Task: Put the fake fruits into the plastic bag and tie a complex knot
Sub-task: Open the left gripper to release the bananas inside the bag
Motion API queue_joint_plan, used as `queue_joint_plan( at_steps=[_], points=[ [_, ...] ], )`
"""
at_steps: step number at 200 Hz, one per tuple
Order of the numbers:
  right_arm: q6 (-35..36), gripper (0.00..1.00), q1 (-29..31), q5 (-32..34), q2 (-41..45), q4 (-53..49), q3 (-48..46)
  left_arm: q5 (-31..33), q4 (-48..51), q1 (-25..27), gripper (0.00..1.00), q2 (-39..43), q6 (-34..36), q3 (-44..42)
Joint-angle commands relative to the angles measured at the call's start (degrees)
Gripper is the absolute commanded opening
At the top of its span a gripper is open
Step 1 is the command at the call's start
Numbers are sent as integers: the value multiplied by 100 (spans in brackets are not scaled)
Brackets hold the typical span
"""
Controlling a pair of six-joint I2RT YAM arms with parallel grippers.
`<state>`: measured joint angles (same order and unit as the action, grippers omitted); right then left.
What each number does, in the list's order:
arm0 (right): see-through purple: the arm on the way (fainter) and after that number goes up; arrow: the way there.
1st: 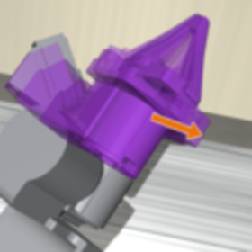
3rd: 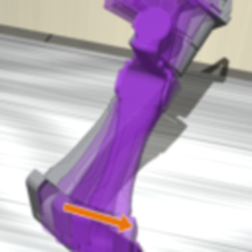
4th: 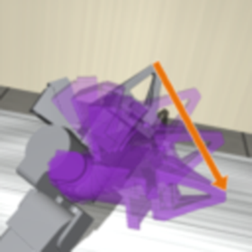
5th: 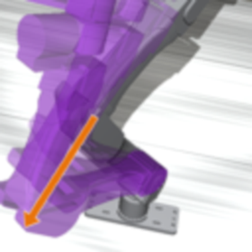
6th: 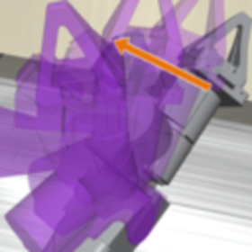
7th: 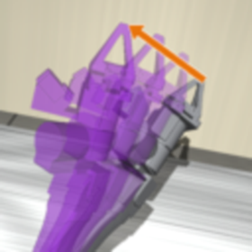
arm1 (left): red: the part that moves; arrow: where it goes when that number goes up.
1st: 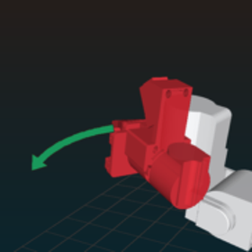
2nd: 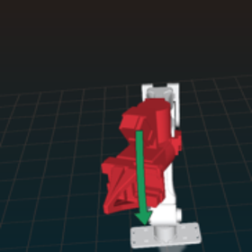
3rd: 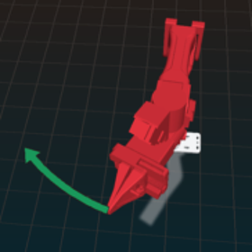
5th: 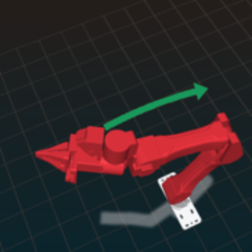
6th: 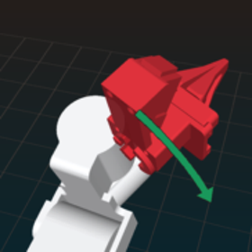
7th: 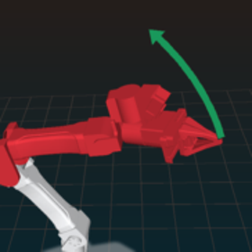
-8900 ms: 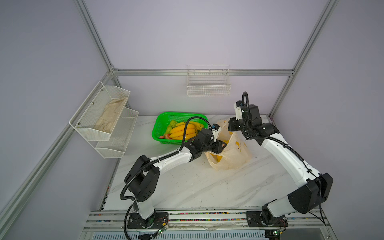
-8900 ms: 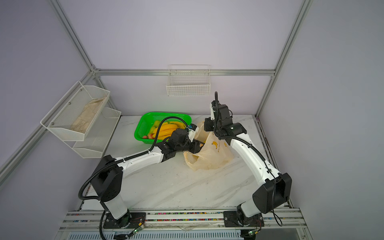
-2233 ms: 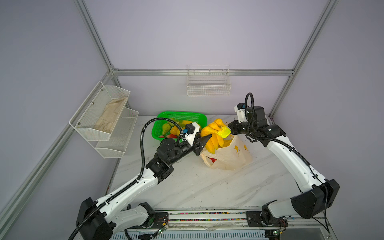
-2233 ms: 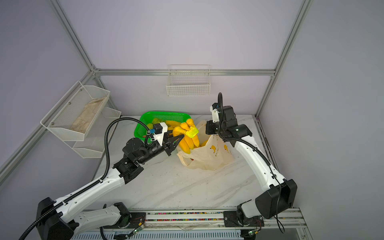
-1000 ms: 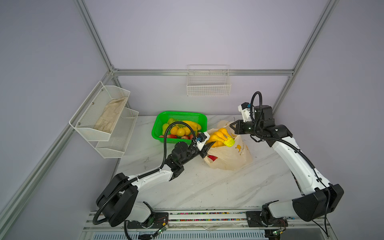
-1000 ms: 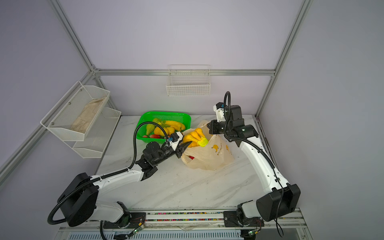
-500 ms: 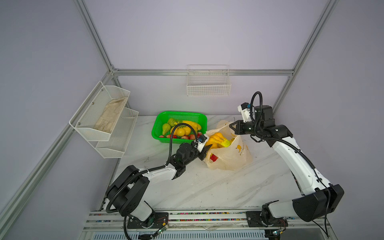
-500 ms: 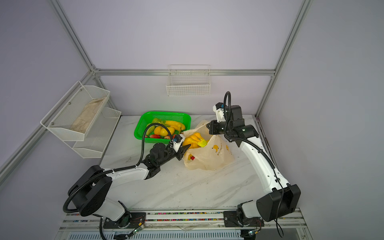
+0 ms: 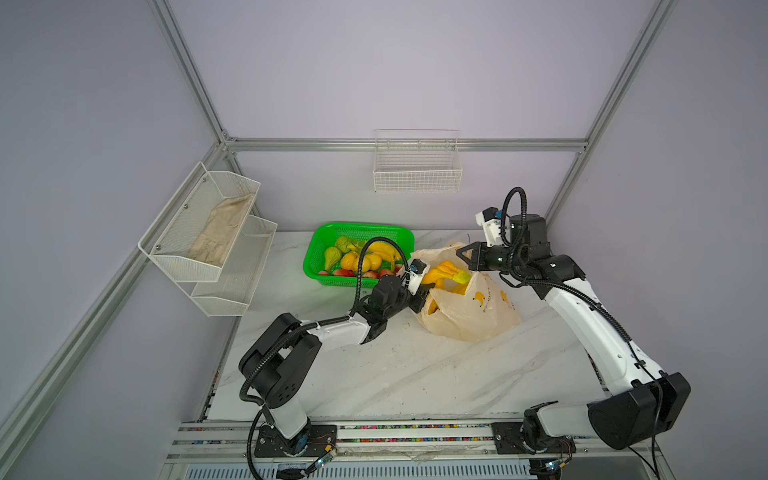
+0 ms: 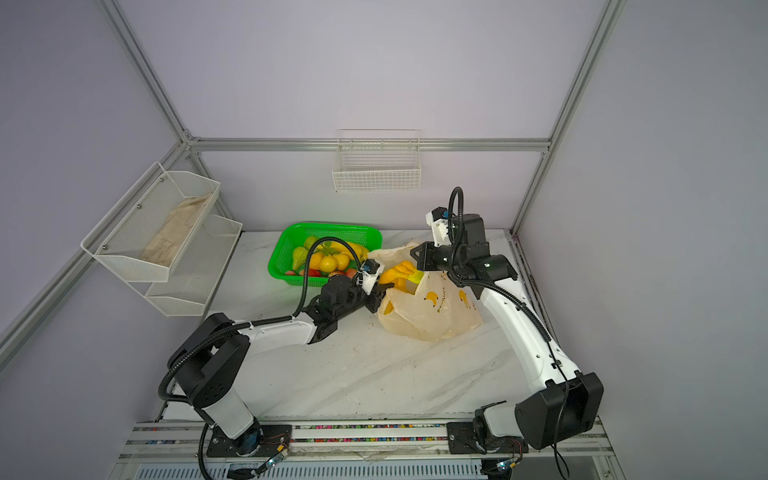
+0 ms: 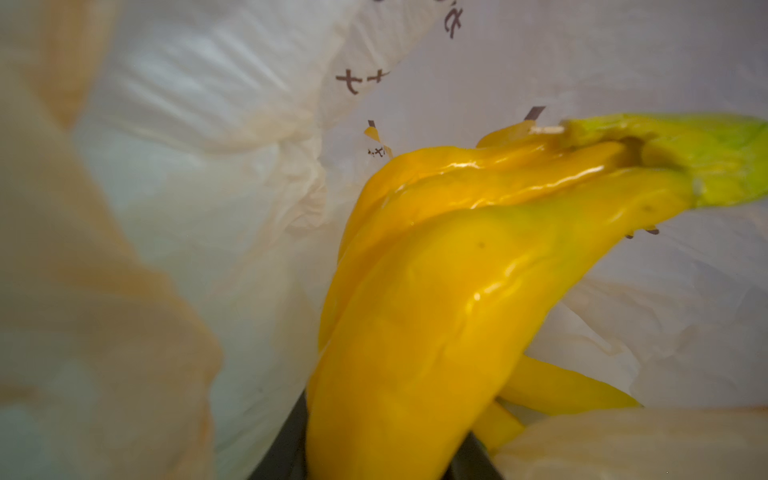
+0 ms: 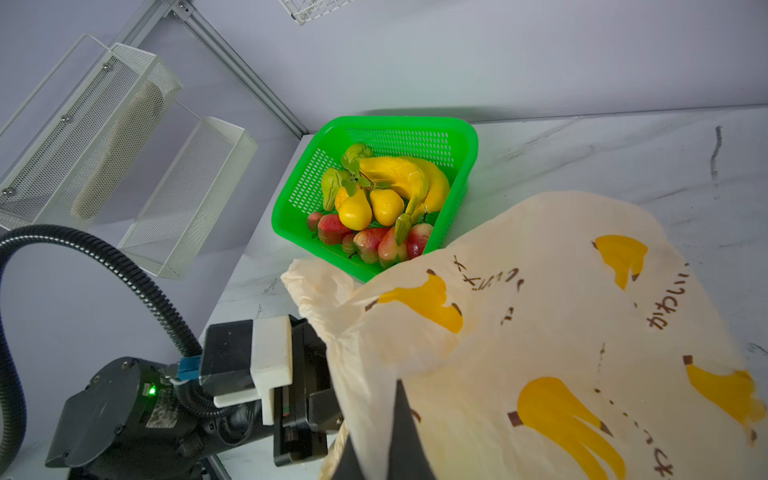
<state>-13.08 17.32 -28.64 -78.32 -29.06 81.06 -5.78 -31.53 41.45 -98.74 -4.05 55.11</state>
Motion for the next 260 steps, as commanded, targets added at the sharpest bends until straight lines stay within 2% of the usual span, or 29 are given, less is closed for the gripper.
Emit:
queue_joint_plan(
  at_steps=[1,25,56,84,107,131,152,187,214,260],
  points=[
    [-99,0,-21,-110,10,225,-61,-149,-274,116,22,-115,-595,683],
    [-107,0,-26,-110,21,232,-139,149,-636,116,22,-252,-1222,814],
    [-50,0,-25,52,63,161,-152,178,-767,118,21,-353,-1615,1047],
    [-86,0,-27,-84,72,265,-244,277,-945,149,18,-571,-2356,1145],
    [-187,0,-26,-143,76,411,-290,486,-826,308,23,-787,-2656,1245],
    [-247,0,-21,-133,79,479,-257,503,-565,503,27,-999,-2677,1418],
    [-259,0,-21,-6,94,523,-247,232,-530,621,32,-1109,-2680,1484],
    [-254,0,-26,255,115,500,-161,-275,-237,637,50,-1063,-2391,1515],
    [-207,0,-27,479,181,480,-124,-655,459,603,67,-904,-1964,1642],
    [-112,0,-27,774,194,335,-63,-995,1177,400,79,-515,-1514,1579]
  ],
)
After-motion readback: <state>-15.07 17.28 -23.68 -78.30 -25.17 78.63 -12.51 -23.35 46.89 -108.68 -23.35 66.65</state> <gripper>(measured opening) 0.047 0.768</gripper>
